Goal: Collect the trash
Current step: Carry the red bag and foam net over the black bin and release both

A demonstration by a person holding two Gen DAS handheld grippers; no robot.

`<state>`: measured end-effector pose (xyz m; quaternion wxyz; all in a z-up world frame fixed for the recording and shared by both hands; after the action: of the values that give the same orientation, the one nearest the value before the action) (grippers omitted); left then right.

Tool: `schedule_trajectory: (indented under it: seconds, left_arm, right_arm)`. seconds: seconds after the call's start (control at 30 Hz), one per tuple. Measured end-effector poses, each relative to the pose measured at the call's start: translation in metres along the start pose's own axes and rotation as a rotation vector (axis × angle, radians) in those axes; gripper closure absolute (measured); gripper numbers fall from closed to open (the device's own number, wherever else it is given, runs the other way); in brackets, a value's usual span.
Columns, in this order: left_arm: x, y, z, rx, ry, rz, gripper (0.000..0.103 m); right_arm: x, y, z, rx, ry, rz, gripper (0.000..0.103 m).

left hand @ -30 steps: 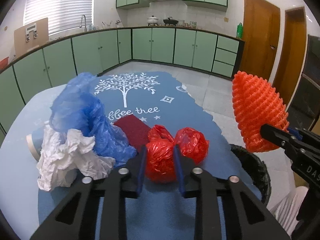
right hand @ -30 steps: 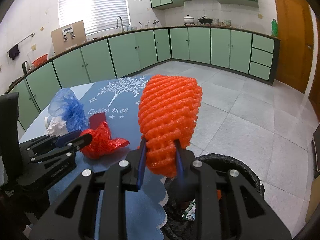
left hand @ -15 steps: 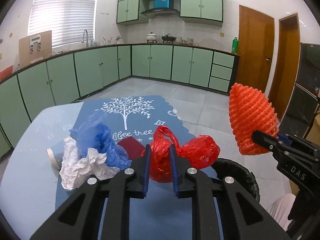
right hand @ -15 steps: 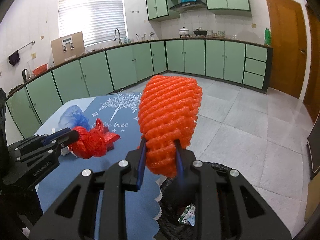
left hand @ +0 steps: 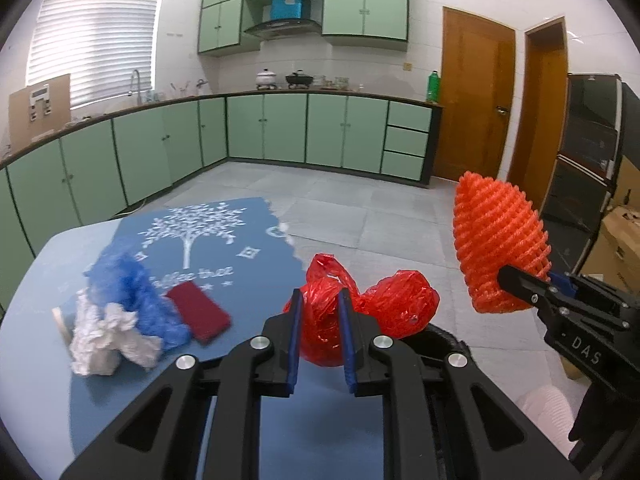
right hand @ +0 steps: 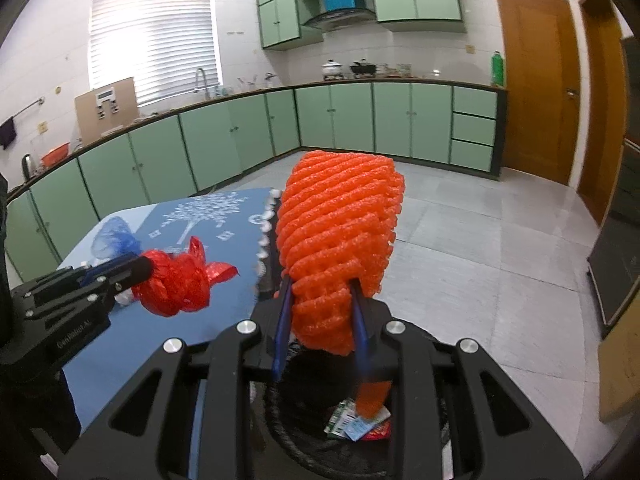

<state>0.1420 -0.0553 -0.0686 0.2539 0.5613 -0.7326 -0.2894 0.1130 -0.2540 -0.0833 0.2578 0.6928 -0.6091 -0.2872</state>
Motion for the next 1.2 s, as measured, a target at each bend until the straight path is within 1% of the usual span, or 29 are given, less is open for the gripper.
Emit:
schedule_trajectory:
  seconds: [0.2,0.27,0.4,0.5,0.6,0.77,0.87,0.93,0.97,1.03,1.07,1.13,1.17,1.2]
  left_arm:
    - [0.035,-0.022,-0.006,-0.019,-0.04,0.068,0.086]
    - [0.046,-0.03,-0.008,-0.03,-0.059,0.08,0.086]
    - [0.069,-0.058,-0.007,-0.077,-0.099,0.095,0.086]
    - [0.079,-0.077,-0.005,-0.107,-0.114,0.093,0.086]
    - [0.086,-0.102,-0.001,-0.161,-0.117,0.101,0.086]
    - [0.089,-0.125,0.001,-0.203,-0.116,0.098,0.086]
    - [0.09,-0.136,0.0,-0.22,-0.115,0.104,0.086]
    - [0.091,-0.143,-0.002,-0.229,-0.115,0.109,0.085]
    - [0.093,-0.144,-0.001,-0.231,-0.113,0.112,0.084]
    - [0.091,-0.147,-0.003,-0.234,-0.104,0.125,0.08]
    - [0.091,-0.146,-0.004,-0.235,-0.103,0.129,0.077]
    - [0.09,-0.144,-0.006,-0.223,-0.1,0.132,0.059]
    - [0.09,-0.142,-0.007,-0.213,-0.099,0.132,0.058]
    - [0.09,-0.14,-0.008,-0.207,-0.099,0.131,0.058]
  right_arm:
    - [0.035,-0.003,0.011,-0.02,-0.036,0.062,0.077]
    - [0.047,-0.008,0.015,-0.038,-0.051,0.083,0.077]
    - [0.067,-0.025,0.023,-0.078,-0.087,0.107,0.077]
    - [0.078,-0.041,0.03,-0.113,-0.101,0.119,0.077]
    - [0.087,-0.061,0.037,-0.158,-0.116,0.123,0.077]
    - [0.1,-0.095,0.048,-0.23,-0.132,0.131,0.076]
    - [0.105,-0.109,0.049,-0.267,-0.147,0.129,0.075]
    - [0.109,-0.114,0.047,-0.272,-0.164,0.119,0.071]
    - [0.109,-0.114,0.046,-0.269,-0.166,0.127,0.068]
    - [0.108,-0.113,0.043,-0.252,-0.156,0.142,0.066]
    - [0.108,-0.113,0.042,-0.247,-0.152,0.145,0.063]
    - [0.109,-0.112,0.039,-0.242,-0.15,0.149,0.056]
    - [0.109,-0.111,0.038,-0.238,-0.152,0.154,0.047]
    - [0.109,-0.109,0.037,-0.232,-0.154,0.158,0.045]
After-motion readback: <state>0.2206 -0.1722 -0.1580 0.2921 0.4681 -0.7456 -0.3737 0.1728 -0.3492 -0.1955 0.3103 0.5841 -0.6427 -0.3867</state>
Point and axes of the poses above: each gripper's, at about its wrist camera, not at the fingertips, and y roughly against the way its jaws point, x to its right, z to its underside, the point moved 2 cm from there along -y, roughly the way its jaws point, and after that the axes turned 13 degrees about -x, right-handed, at the moved point
